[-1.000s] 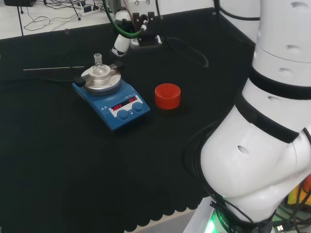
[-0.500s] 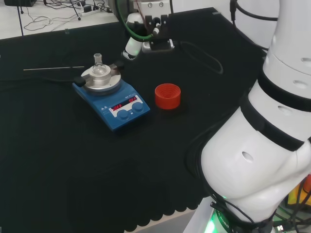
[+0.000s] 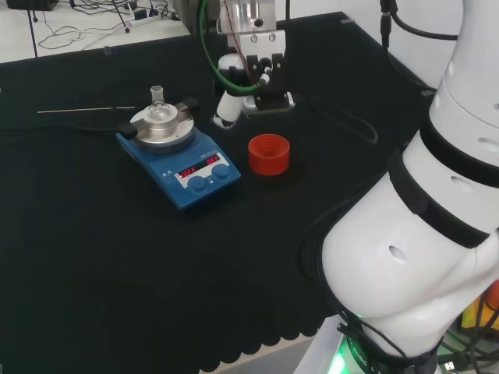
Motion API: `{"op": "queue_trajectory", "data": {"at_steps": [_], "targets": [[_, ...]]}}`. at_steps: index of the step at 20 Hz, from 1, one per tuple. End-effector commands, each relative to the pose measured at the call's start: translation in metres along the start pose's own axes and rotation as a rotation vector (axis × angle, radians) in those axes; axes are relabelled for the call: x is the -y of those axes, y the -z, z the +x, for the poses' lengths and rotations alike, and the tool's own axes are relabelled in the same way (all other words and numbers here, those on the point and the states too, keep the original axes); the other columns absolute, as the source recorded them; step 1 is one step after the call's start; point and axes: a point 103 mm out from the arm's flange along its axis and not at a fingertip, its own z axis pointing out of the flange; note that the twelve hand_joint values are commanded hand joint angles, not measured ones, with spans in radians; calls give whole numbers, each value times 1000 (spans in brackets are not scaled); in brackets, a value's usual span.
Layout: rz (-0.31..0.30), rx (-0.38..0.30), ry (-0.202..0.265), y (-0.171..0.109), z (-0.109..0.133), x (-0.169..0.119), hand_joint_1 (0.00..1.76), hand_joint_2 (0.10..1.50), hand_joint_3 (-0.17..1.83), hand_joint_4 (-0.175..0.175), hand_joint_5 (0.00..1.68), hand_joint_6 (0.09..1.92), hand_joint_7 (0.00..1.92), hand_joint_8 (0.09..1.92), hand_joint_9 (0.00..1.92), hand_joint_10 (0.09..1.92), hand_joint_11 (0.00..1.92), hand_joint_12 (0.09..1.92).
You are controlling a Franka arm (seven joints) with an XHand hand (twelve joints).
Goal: Turn on the heater.
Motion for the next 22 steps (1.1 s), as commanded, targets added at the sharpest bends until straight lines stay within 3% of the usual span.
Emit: {"op": "queue_trajectory", "data": {"at_steps": [1, 5, 12, 18, 22], "targets": [[32, -1, -2, -19, -3, 4, 1030, 558, 724, -111, 355, 87, 1035, 1230, 1305, 902, 1083, 1019], [56, 2, -3, -27, -1, 5, 1070, 575, 697, -129, 353, 87, 1137, 1343, 1423, 1064, 1468, 930], [111, 37, 1, -44, 10, 1, 1104, 596, 704, -123, 366, 87, 1420, 1540, 1643, 1427, 1756, 1159], [139, 29, 6, -48, 9, 0, 1190, 628, 736, -116, 417, 87, 1590, 1671, 1771, 1593, 1904, 1285], [164, 54, 7, -50, 11, -1, 1275, 655, 772, -119, 495, 87, 1644, 1704, 1807, 1660, 1902, 1330]]}}
